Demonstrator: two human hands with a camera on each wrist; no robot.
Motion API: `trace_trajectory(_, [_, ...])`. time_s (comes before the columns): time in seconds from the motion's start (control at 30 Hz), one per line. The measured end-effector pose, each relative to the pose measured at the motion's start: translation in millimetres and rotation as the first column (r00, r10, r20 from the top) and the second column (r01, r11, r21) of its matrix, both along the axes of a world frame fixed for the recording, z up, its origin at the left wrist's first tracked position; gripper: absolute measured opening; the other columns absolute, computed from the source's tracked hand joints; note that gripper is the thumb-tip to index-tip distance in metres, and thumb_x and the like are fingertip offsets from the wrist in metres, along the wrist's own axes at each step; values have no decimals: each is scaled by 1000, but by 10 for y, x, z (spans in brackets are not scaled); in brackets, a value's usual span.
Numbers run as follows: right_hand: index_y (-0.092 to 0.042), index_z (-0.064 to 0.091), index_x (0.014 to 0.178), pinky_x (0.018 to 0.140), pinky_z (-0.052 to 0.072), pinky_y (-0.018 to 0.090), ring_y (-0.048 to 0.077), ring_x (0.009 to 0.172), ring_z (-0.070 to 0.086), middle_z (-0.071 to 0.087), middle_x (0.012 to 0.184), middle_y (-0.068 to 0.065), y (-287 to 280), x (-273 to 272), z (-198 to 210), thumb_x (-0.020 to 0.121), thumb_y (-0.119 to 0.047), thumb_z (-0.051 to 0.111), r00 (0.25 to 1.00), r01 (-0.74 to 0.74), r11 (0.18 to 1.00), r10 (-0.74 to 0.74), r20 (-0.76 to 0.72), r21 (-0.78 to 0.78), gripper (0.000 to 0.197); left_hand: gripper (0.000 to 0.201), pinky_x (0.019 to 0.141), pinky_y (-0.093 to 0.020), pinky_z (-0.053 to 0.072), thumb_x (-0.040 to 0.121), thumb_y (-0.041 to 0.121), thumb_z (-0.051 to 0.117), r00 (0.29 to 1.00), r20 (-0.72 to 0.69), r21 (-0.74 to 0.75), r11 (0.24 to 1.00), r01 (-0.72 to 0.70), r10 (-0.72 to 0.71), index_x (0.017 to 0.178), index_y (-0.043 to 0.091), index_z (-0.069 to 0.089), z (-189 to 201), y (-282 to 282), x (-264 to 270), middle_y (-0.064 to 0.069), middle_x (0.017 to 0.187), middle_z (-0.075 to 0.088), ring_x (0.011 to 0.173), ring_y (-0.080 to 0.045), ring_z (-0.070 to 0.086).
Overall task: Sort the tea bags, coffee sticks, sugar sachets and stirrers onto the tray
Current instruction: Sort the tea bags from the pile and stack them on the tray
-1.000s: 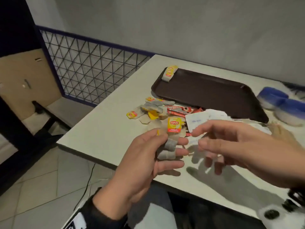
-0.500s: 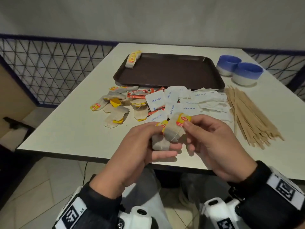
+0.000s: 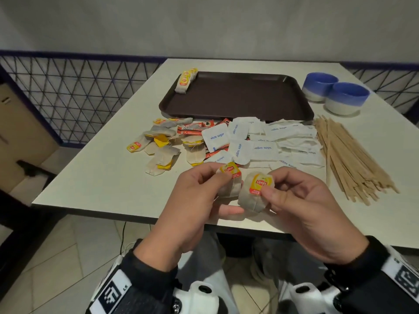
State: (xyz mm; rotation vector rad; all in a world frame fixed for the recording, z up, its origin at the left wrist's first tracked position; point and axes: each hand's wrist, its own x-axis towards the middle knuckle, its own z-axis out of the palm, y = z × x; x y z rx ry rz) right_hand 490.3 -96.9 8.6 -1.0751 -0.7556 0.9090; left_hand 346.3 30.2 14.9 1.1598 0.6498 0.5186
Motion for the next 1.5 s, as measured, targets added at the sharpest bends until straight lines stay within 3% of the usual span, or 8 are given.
trace_trajectory(0.1, [-7,72,82,63,51,19,12,63,58,65,72,9,9,2,-24,73,-21,88,999,2,1000,-3,40,10,23,19,57,-33,64,99,16,66,1000,3,22,1000,3,-3,89,21,81,-19,-10,-3,-9,101,79,84,-27,79])
trace_trajectory(0.23, [-2,70,83,59,49,18,10,58,55,62,68,8,14,-10,-8,72,-5,75,1000,24,1000,-24,4,9,12,18,58,-35,65,95,9,69,1000,27,44,999,-5,4,111,14,77,-39,-19,-19,-7,102,79,84,-23,79])
trace_trajectory(0.7, [-3,73,102,72,58,31,23,76,68,71,87,19,66,-11,-3,65,-13,82,994,87,994,-91,-58,-62,39,12,58,-36,65,88,18,76,996,64,188,979,-78,67,97,21,84,-87,-125,-15,-1,84,79,61,-18,73])
trace_trajectory(0.9, [1,71,109,64,58,28,26,76,71,72,93,25,89,-13,35,69,-4,76,991,79,992,-89,-101,-101,41,13,52,-28,60,88,20,78,995,50,178,979,-96,89,100,21,84,-60,-151,9,-4,90,81,61,-21,74])
trace_trajectory(1.07, [-1,76,99,66,58,27,23,71,69,73,83,18,117,-65,7,68,-6,78,990,135,987,-137,-21,-93,32,19,53,-30,60,90,15,76,995,42,146,985,-94,89,106,22,82,-69,-142,10,-6,92,81,63,-26,74])
trace_trajectory(1.23, [-11,77,85,75,46,42,30,76,55,65,81,19,107,-58,-45,65,-15,83,984,177,980,-178,5,-88,21,35,56,-37,64,93,19,70,994,68,110,990,-87,80,127,28,68,-44,-121,1,-4,86,80,71,-31,77])
trace_trajectory(1.4, [-7,71,90,67,51,29,17,66,57,64,81,12,68,-12,-11,74,-9,75,990,100,988,-111,-86,-117,17,36,69,-41,65,79,30,76,998,54,178,984,-21,11,112,17,77,-66,-141,-15,-5,88,79,80,-23,77])
trace_trajectory(1.5, [-4,69,92,63,51,25,15,65,58,64,79,9,66,-4,0,76,-8,74,993,83,989,-92,-76,-124,17,12,68,-40,65,86,22,77,1000,18,248,969,-3,-1,95,17,82,-100,-162,12,-5,82,77,71,-21,74])
